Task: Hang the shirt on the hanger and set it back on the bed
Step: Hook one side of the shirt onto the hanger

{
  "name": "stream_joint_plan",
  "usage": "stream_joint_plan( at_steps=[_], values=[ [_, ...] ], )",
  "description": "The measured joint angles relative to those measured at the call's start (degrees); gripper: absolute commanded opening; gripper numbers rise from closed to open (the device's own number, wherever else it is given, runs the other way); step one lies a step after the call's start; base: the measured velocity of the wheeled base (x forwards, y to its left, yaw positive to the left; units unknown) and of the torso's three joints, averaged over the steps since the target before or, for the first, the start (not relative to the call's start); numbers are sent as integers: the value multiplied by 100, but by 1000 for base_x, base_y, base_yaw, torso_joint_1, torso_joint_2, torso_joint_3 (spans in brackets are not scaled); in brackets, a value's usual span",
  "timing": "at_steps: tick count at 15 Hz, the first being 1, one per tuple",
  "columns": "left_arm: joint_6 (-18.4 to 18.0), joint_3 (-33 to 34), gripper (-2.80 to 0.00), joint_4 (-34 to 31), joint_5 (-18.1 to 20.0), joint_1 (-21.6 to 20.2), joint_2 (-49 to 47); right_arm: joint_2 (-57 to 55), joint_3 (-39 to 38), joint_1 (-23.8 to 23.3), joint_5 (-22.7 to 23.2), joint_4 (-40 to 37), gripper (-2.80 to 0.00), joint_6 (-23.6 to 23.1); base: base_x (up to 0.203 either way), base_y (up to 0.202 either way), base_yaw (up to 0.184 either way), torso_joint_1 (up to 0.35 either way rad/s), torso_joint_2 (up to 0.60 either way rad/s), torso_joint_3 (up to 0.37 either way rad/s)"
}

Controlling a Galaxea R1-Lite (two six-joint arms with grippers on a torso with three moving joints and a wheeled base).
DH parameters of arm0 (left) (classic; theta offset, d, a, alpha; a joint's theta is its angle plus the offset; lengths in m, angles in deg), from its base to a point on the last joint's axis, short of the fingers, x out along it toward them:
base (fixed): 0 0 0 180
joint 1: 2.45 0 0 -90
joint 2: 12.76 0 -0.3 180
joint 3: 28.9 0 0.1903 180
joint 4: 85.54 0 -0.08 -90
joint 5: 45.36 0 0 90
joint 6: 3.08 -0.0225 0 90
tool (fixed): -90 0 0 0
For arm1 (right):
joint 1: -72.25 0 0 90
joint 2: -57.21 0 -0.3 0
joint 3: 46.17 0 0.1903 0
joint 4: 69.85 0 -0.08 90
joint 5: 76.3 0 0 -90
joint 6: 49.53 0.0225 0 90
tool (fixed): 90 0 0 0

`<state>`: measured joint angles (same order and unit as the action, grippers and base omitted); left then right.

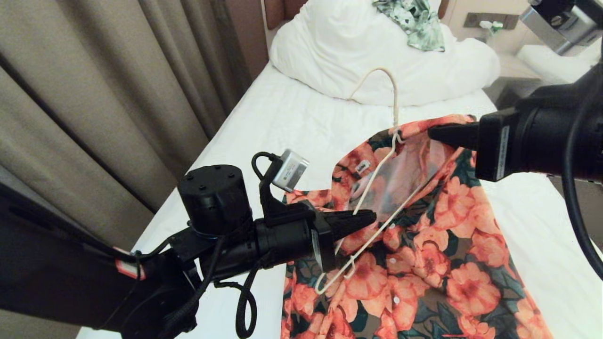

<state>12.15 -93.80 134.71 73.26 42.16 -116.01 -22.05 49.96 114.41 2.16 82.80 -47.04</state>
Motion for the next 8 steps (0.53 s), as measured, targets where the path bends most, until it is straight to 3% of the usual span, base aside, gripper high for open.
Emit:
stream_joint_plan(
  at_steps=[3,8],
  values=[
    [-8,94,-280,449,-201,96,33,122,-184,0,13,40,-280,-319,0,0,0,0,0,0],
    [9,118,-280,498,-249,138,8,167,-205,72,3,48,-280,-555,0,0,0,0,0,0]
  ],
)
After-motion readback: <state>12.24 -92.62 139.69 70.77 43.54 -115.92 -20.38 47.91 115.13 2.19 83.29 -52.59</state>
